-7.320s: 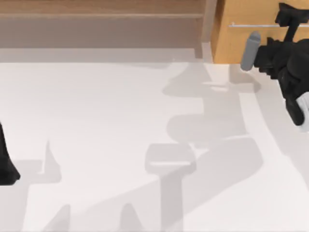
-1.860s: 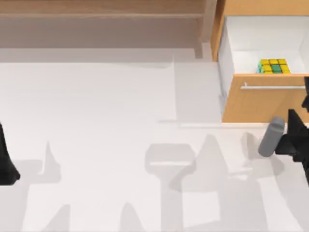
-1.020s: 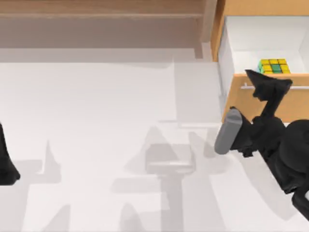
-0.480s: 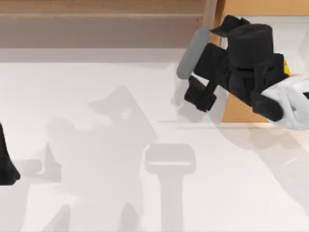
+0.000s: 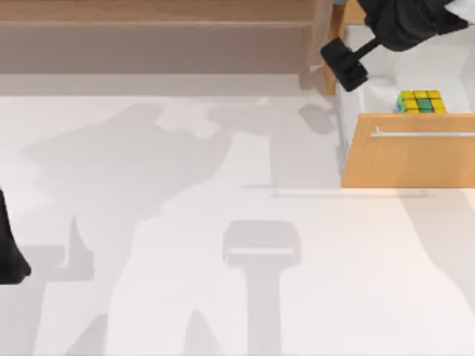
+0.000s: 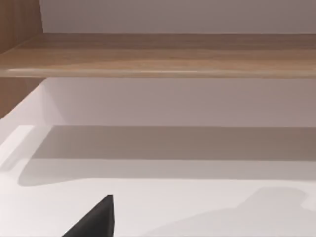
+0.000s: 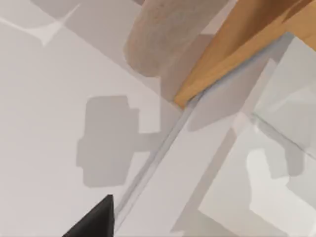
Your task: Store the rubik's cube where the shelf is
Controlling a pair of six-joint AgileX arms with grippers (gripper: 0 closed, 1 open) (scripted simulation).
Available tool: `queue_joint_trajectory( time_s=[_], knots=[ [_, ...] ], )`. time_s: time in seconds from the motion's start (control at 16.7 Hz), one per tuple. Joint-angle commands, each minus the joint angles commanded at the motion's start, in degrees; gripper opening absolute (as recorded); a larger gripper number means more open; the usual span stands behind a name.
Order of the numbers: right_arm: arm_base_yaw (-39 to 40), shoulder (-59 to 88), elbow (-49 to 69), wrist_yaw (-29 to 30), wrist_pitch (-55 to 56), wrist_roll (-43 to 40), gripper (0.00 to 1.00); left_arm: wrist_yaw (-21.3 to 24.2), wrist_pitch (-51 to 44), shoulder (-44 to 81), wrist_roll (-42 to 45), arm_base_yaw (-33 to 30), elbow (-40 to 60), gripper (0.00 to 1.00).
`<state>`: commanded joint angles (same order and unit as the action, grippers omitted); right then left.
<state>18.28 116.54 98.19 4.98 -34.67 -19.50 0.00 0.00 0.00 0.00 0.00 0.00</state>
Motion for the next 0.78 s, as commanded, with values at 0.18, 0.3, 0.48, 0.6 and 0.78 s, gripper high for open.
queue_joint_trajectory(
  time_s=[0.18,0.3,0.48,0.6,0.78],
  knots=[
    [-4.1,5.8,13.8,-1.3,-17.9,9.3,1.00,0.0,0.0,0.0,0.0,0.0,0.0,1.00],
    [-6.5,10.1,21.8,-2.1,-27.9,14.6,1.00,0.0,0.0,0.0,0.0,0.0,0.0,1.00],
    [-9.0,16.5,31.0,-3.1,-39.2,21.0,1.00,0.0,0.0,0.0,0.0,0.0,0.0,1.00],
    [-10.0,20.1,35.4,-3.6,-44.0,23.9,1.00,0.0,0.0,0.0,0.0,0.0,0.0,1.00],
    [-10.6,22.8,38.5,-4.0,-47.0,26.0,1.00,0.0,0.0,0.0,0.0,0.0,0.0,1.00]
  ],
)
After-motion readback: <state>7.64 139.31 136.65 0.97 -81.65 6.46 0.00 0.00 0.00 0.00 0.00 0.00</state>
